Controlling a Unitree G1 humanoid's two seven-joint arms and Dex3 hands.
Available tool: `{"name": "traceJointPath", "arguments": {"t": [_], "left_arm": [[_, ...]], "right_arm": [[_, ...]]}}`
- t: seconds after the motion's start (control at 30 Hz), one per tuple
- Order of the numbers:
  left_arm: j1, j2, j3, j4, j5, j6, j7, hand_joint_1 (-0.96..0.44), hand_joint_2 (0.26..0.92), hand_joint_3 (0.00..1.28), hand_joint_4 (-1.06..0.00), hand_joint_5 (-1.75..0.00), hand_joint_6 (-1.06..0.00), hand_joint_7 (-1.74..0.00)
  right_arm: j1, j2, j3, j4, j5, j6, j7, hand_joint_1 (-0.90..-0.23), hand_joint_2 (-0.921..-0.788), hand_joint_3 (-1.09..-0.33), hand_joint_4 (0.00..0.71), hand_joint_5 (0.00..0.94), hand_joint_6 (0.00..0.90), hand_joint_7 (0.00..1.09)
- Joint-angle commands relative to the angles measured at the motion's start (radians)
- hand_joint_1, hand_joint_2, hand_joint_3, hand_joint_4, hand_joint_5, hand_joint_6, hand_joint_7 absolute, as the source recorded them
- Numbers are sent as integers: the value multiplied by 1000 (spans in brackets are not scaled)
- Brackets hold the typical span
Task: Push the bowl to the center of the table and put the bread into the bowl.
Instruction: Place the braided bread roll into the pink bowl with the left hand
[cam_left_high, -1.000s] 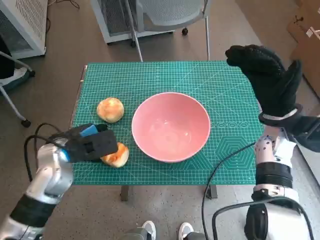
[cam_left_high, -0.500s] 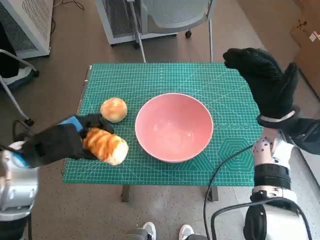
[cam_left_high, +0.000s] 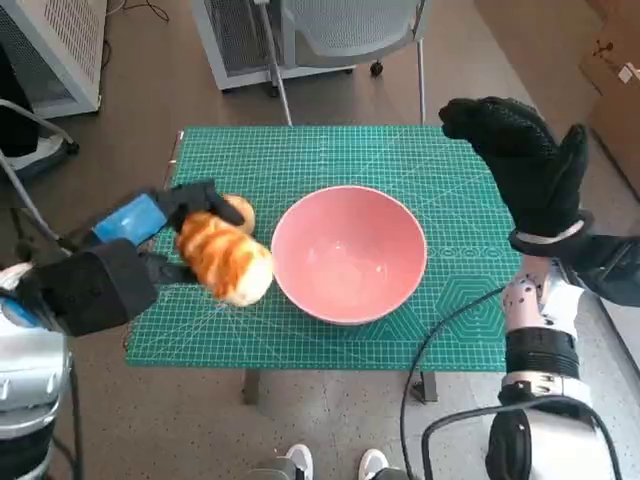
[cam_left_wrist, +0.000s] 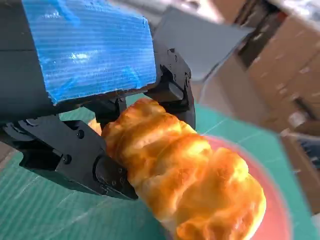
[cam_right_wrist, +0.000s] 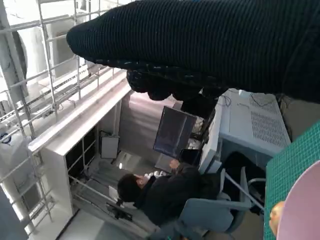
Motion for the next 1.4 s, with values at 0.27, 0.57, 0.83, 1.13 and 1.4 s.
{"name": "traceJointPath", "arguments": {"t": [0.27,0.57,0.83,1.13,1.4], "left_arm": [[-220,-116,-191,130,88,-48,68,3,872,82,-769,-1061,-716,-1102],[-356,-228,-321,348,162,-166,108,2,874,79,-750,-1081,-734,-1080],[-398,-303,-387,516,246,-295,196,2,875,76,-723,-1244,-793,-875],[-429,-361,-426,680,307,-318,217,1,905,41,-729,-1176,-719,-1019],[-452,-382,-421,734,288,-226,115,46,842,53,-251,-198,-332,-263]], "right_arm": [[29,-3,8,-17,-11,11,-11,-680,-921,-824,286,0,392,0],[45,-10,13,-39,-19,0,-19,-684,-921,-824,284,0,383,0],[62,-18,14,-63,-19,-6,-28,-685,-921,-826,284,0,379,0],[81,-25,15,-84,-24,-19,-54,-681,-921,-831,283,0,378,1],[88,-26,20,-88,-29,-26,-74,-671,-921,-836,281,0,376,0]]}}
